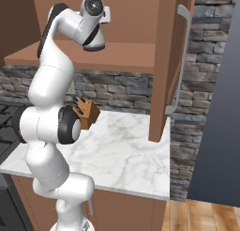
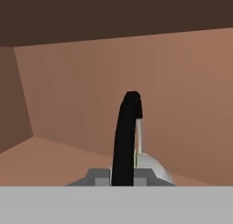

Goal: Open the cabinet, pick the kettle from the cabinet, and place it in the sink.

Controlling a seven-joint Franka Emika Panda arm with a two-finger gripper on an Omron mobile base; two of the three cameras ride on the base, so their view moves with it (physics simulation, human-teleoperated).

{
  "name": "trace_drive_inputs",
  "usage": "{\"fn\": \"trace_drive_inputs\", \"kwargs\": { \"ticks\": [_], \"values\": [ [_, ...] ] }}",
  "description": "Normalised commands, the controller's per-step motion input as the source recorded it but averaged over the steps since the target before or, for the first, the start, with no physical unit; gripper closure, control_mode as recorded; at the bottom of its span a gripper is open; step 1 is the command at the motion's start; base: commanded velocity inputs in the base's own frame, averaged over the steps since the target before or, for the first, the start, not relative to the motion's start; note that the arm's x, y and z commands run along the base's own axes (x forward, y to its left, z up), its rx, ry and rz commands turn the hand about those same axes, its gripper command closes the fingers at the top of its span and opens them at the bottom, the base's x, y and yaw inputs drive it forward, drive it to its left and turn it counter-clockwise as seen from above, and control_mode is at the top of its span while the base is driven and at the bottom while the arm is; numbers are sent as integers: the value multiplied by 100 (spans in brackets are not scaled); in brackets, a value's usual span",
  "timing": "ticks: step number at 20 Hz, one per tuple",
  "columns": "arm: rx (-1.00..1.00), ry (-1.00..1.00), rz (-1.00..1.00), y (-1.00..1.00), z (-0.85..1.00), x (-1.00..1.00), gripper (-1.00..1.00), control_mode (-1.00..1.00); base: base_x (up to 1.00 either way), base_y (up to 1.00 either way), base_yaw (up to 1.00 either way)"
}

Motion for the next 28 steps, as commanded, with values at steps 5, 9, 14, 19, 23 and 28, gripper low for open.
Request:
{"fn": "trace_drive_inputs", "kwargs": {
  "ticks": [5,9,14,19,23,28],
  "values": [
    [0,0,0,1,-12,-2,100,-100,0,0,0],
    [0,0,0,0,-13,-4,100,-100,0,0,0],
    [0,0,0,0,-14,-5,100,-100,0,0,0],
    [4,0,0,0,-13,-13,100,-100,0,0,0],
    [3,0,0,-1,-11,-20,100,-100,0,0,0],
    [4,0,0,-5,-10,-21,100,-100,0,0,0]
  ]
}}
